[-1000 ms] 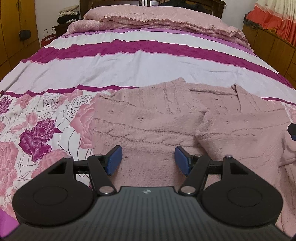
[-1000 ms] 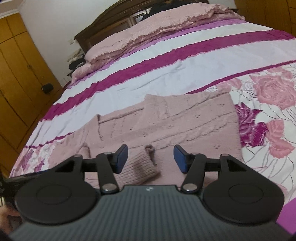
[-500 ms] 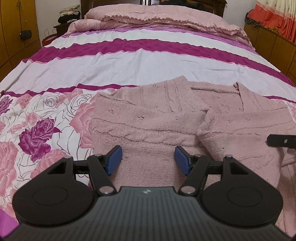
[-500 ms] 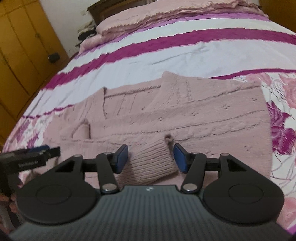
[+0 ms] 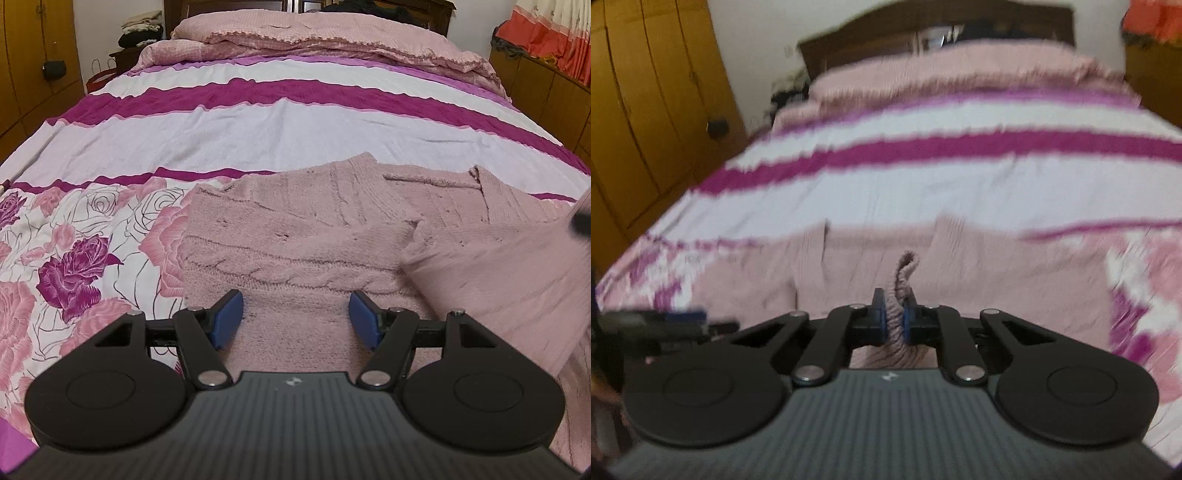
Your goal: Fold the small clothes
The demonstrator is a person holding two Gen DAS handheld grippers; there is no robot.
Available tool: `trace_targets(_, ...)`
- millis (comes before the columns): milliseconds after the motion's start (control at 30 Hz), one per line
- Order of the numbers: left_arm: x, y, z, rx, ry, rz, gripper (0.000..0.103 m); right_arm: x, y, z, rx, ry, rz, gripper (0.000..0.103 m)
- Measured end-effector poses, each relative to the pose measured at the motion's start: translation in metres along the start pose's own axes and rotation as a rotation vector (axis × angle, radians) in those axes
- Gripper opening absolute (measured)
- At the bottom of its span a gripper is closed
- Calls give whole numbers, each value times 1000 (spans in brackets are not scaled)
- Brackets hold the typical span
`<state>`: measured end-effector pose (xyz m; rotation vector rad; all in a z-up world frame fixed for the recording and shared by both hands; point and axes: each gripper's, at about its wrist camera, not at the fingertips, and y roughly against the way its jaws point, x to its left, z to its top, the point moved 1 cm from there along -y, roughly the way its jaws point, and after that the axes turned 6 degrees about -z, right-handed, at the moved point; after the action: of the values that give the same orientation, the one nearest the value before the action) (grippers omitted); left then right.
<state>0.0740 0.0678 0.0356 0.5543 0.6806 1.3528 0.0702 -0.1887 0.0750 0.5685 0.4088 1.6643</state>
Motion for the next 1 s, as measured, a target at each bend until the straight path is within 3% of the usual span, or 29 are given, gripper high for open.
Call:
trace_targets(133, 1, 0, -1, -12, 4, 1, 71, -20, 22, 16, -117, -13, -121, 11)
trace_targets(200, 2, -1, -2, -19, 6, 0, 71, -37, 24, 17, -134, -31, -205, 11)
trace_targets(400, -2, -5, -3, -25, -9, 15, 73, -94, -10, -7, 31, -239, -245, 11)
trace_targets(500, -2, -5, -4, -25, -9, 12, 73, -107, -29, -25, 98, -297, -238, 13)
trace_targets(700, -2, -6, -4, -25, -9, 11, 74, -126, -10, -33, 35, -441, -169, 15)
trace_targets(800, -2, -6, -5, -30, -7, 12, 74, -130, 3, -28, 7, -423, -163, 16)
trace_targets(1000, -2, -5, -6, -34, -8, 12, 74, -123, 14, -33, 50, -311, -95, 16)
